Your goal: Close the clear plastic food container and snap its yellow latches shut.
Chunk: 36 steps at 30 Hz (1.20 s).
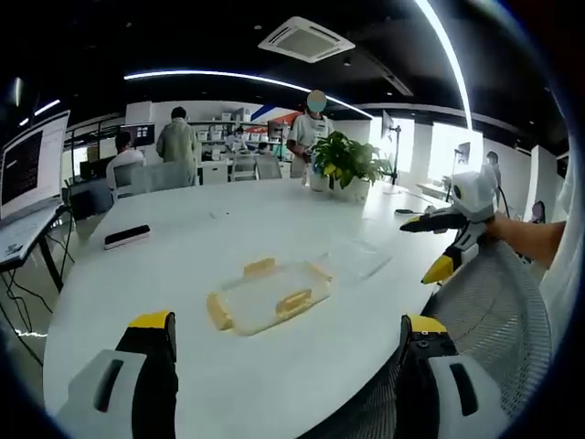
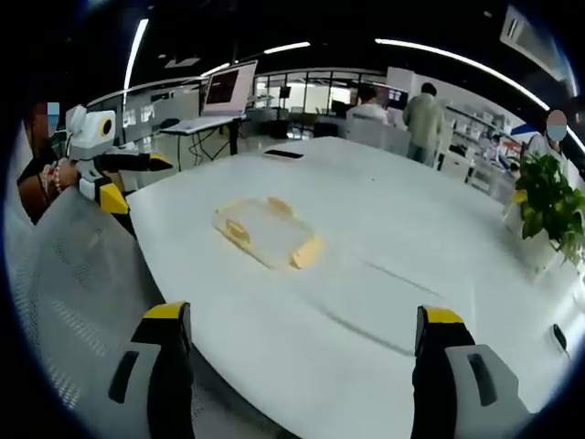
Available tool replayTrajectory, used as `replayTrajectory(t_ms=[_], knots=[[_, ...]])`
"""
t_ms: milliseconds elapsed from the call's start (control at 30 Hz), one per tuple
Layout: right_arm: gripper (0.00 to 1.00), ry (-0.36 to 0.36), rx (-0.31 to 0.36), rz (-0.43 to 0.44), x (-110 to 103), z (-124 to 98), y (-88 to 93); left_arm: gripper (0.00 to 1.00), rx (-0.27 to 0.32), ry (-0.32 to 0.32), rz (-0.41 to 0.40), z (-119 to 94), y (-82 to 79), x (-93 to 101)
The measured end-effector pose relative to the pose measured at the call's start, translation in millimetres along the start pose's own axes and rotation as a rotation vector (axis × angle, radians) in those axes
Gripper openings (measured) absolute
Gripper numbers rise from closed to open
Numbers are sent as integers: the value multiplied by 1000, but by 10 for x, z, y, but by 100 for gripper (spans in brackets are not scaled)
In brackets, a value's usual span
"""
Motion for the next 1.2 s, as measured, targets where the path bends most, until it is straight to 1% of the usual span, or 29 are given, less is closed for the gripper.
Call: replayTrajectory(t_ms=[33, 100, 233, 367, 467, 567, 633, 733, 900, 1000, 1033, 1067, 1133, 1200], knots=[[100, 0, -1, 3, 1, 0, 0, 99, -2, 0, 0, 0, 1, -1], [100, -7, -24, 8, -1, 5, 16, 99, -6, -2, -1, 3, 5, -4], [100, -5, -22, 4, 1, 8, 14, 99, -15, -3, 2, 7, 11, -7], [99, 2, -37, 11, 6, 8, 26, 98, -22, 5, 8, 10, 17, -4], [99, 8, -56, 21, 16, 8, 40, 98, -29, -3, 9, 12, 23, -6], [97, 7, -39, 11, 8, 4, 28, 98, -28, 2, 12, 8, 23, 2], [95, 13, -22, 5, 10, -3, 16, 99, -14, -6, 20, 3, 13, -1], [94, 12, -41, 29, 23, -3, 40, 99, -29, -4, 14, 5, 26, 4], [91, 2, -20, 20, 16, -5, 30, 98, -50, -2, 41, 6, 45, 22], [91, 5, -18, 21, 21, -8, 31, 97, -39, 13, 41, 2, 36, 34], [90, 3, -18, 24, 19, -8, 32, 97, -38, 6, 40, 1, 36, 29], [90, 1, -22, 29, 19, -7, 36, 96, -47, -7, 43, -1, 43, 19], [88, -10, -38, 34, 11, -3, 50, 95, -70, -8, 55, 9, 64, 21], [86, -15, -44, 29, 5, 0, 52, 95, -75, -8, 63, 12, 67, 17]])
Point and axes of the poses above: the point that each gripper's makers call its tool centre point, and the gripper's own axes: z roughly forward along the fingers, x roughly to its right, y roughly out of its underside, the point moved 10 cm from there along -z, roughly backward along the fingers, and after that the axes turned 10 degrees about -z, right-handed, at the moved point
